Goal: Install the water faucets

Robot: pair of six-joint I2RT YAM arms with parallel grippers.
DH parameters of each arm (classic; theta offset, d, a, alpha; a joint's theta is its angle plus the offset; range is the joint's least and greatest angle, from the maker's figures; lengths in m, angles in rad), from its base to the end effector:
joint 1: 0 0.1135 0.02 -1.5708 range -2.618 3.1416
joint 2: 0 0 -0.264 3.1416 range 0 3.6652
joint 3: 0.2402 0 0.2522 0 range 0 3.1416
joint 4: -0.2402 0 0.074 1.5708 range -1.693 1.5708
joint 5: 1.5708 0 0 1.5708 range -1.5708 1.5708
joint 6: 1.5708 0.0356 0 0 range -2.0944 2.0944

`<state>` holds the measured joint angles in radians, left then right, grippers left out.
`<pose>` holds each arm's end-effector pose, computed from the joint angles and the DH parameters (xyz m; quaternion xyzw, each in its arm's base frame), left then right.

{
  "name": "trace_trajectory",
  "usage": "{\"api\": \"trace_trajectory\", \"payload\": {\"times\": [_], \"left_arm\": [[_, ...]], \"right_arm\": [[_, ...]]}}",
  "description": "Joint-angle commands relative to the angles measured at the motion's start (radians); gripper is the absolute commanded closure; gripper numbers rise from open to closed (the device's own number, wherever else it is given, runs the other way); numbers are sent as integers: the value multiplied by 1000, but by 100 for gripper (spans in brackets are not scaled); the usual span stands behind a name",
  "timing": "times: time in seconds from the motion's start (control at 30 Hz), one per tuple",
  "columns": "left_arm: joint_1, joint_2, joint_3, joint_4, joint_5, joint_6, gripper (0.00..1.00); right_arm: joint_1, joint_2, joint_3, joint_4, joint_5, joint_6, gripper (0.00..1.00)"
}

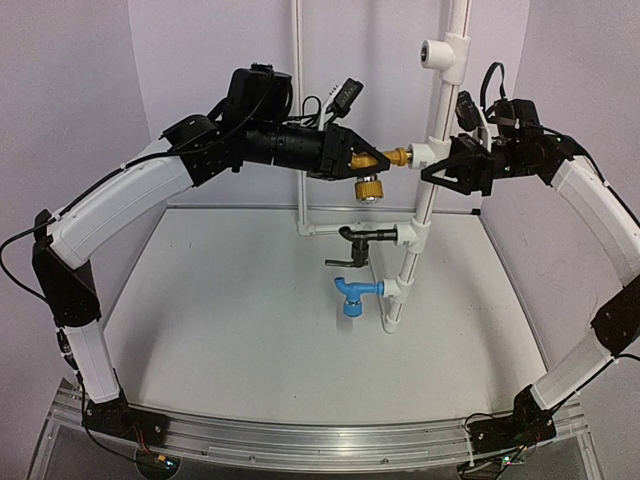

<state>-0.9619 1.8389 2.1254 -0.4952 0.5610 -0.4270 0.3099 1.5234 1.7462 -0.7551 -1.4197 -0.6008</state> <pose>0.2189 -0.3470 0.4733 0.3654 0.6739 -0.5524 0.3272 0.2764 0.1255 0.4496 -0.5800 0.4492 0.5053 0.4544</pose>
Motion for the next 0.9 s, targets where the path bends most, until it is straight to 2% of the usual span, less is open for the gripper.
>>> {"api": "trace_trajectory", "payload": {"times": [0.0, 0.2, 0.37, 0.53, 0.67, 0.87], "left_arm": [[-33, -67, -49, 105, -93, 163, 100], [-35, -130, -136, 163, -172, 328, 100], [-32, -145, -117, 128, -166, 235, 100], [-20, -205, -174, 139, -126, -26, 100], [4, -257, -280, 228, -86, -338, 100], [42, -257, -408, 427, 100, -801, 100]], "right_arm": [[30, -13, -24, -67, 44, 96, 100], [30, -22, -35, -69, 49, 93, 100], [30, -20, -25, -69, 70, 90, 100], [25, 4, 6, -67, 97, 77, 100], [16, 27, 40, -66, 100, 74, 100], [13, 28, 44, -63, 97, 31, 100]]}}
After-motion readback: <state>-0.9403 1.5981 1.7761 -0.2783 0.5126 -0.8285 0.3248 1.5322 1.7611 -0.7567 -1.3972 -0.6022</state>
